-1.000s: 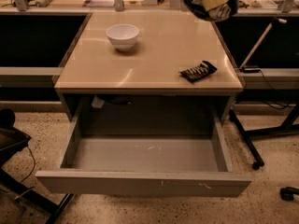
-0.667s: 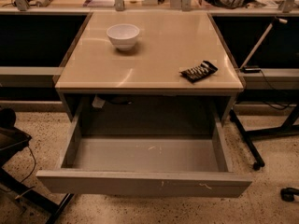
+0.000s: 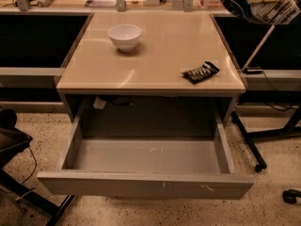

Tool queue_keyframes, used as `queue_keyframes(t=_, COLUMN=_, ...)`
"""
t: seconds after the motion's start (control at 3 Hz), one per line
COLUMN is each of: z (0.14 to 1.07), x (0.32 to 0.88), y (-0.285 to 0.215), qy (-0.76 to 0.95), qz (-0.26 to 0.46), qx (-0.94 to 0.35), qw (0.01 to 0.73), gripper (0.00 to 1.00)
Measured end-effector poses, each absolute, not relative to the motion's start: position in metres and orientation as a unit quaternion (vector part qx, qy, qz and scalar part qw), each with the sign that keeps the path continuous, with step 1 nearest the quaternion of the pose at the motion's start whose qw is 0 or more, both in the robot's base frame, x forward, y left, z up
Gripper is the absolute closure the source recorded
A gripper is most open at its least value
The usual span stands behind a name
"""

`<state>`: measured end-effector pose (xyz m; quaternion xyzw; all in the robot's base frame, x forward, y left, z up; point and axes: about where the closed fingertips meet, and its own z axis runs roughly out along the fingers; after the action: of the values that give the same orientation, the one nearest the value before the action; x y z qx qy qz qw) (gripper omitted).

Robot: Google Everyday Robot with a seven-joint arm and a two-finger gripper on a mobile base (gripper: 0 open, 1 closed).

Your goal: Place blue chip bag into top drawer

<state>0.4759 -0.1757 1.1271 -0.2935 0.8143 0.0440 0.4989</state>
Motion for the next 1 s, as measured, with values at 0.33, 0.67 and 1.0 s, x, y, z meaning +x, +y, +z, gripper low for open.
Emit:
queue_keyframes(t=0.33, z=1.108, x=0.495, y=-0.172, qy=0.819, qz=0.044, qx=-0.291, qw=0.493, gripper=1.00)
queue_keyframes(t=0.67, z=1.067, x=0.503, y=-0.183, qy=0.832, qz=0.044, qx=-0.258, qw=0.489, gripper=1.00)
queue_keyframes(t=1.0, z=0.964, x=0.497, y=-0.213, qy=0.869, qz=0.051, qx=-0.193, qw=0.454, gripper=1.00)
